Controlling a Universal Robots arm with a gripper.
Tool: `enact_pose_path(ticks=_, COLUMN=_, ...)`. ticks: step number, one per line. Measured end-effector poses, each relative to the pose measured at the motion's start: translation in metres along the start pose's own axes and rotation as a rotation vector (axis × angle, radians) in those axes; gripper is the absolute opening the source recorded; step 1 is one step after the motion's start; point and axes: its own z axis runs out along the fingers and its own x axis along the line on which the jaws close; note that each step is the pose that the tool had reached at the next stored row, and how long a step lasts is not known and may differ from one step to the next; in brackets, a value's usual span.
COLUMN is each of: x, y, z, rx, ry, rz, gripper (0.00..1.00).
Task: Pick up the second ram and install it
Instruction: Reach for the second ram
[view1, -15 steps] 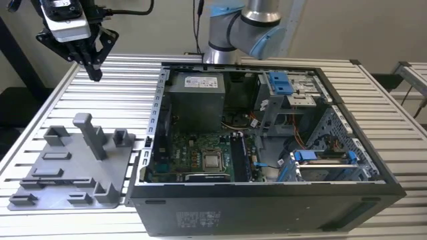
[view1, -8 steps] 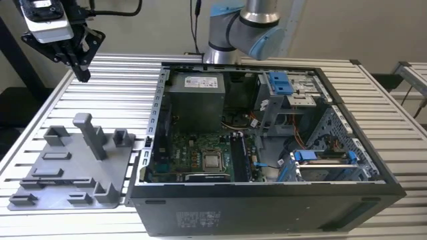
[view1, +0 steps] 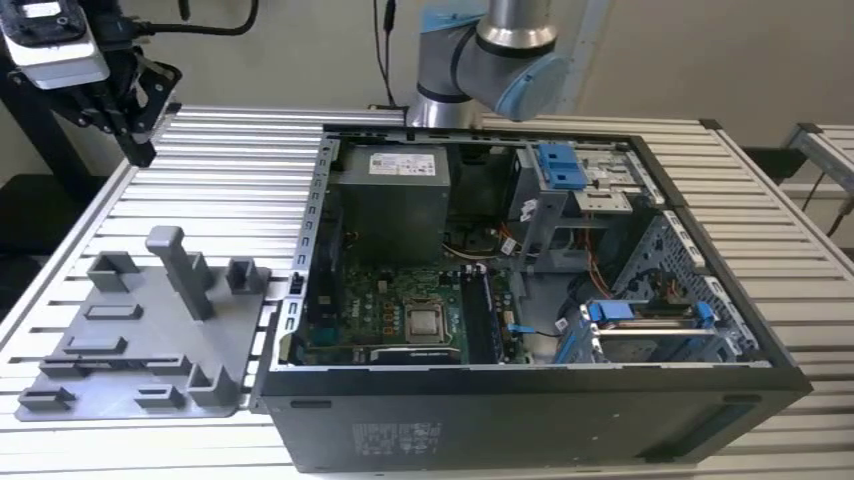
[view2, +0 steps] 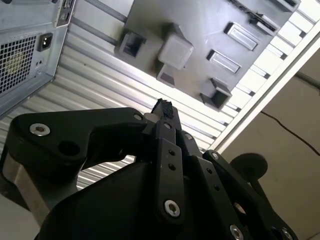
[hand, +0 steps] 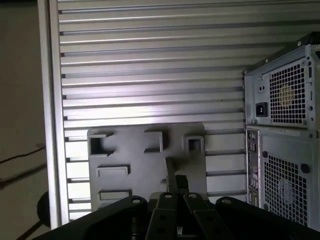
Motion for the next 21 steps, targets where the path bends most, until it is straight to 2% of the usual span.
enact_pose_path(ticks=14, x=0.0386, y=-0.0072, z=0.0013, rx=-0.0005, ry=0.0004, rz=-0.010, gripper=0.11)
enact_pose_path(ticks=17, x=0.0428, y=-0.0076, z=0.0012, rx=-0.0008, ry=0.0004, rz=-0.014, gripper=0.11)
enact_pose_path(ticks=21, x=0.0428, y=-0.0076, z=0.0012, rx=-0.0008, ry=0.0004, rz=-0.015, gripper=0.11)
